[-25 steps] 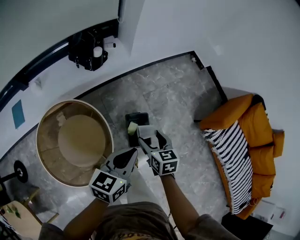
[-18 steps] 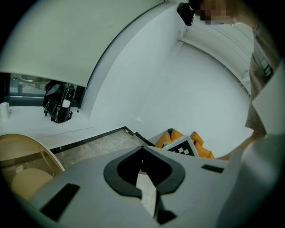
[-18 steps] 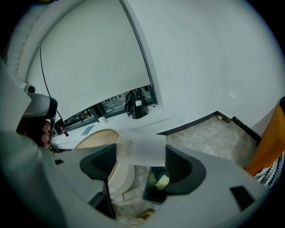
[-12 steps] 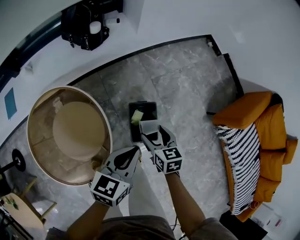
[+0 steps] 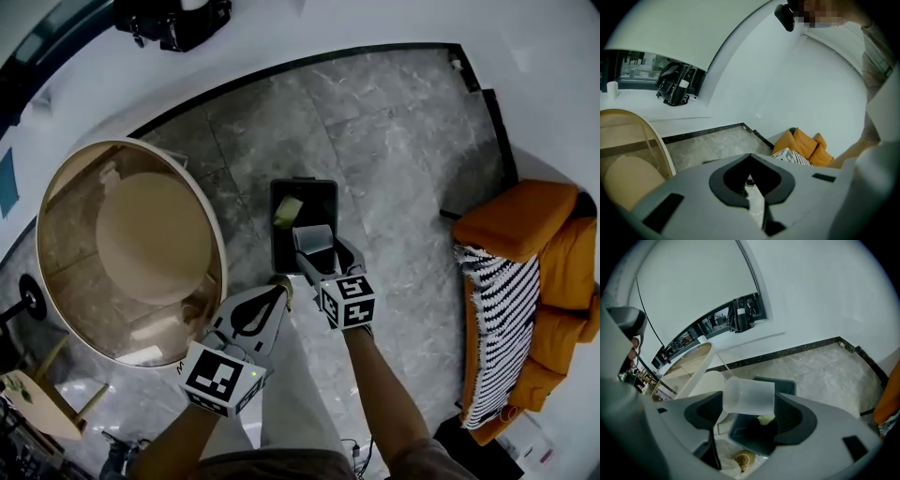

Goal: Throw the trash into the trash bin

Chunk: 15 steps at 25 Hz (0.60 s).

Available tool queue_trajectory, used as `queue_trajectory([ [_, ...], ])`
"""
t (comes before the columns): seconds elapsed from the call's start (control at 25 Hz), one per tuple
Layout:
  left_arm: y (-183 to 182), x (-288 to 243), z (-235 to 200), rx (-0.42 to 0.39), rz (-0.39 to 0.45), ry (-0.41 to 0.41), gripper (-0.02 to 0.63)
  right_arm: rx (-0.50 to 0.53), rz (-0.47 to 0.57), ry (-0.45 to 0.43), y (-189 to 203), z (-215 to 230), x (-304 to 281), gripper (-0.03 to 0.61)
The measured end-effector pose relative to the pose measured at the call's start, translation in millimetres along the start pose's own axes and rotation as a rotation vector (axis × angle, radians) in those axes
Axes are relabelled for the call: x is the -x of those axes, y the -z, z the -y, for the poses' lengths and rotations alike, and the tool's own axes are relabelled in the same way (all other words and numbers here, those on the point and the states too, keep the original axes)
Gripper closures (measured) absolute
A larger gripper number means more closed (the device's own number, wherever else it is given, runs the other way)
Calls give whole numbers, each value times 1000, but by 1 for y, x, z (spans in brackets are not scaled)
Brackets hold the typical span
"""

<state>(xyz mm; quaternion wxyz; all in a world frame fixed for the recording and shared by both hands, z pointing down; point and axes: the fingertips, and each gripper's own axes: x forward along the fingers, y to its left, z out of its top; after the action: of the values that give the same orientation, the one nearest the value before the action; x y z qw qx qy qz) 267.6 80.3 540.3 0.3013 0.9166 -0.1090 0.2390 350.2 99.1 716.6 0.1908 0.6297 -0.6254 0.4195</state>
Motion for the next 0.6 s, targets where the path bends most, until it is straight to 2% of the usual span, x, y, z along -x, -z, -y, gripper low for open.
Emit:
queue_trajectory([
  [0.24,-1,-1,-2,14,-6,9,597,-21,-18,23,8,5,-9,218],
  [0.44,3,-1,-8,25,-10,3,597,-25,-27,57,13,10,-15,171],
  [0.6,8,1,-7,36,-21,8,597,-29,-24,59,13,10,-13,165],
])
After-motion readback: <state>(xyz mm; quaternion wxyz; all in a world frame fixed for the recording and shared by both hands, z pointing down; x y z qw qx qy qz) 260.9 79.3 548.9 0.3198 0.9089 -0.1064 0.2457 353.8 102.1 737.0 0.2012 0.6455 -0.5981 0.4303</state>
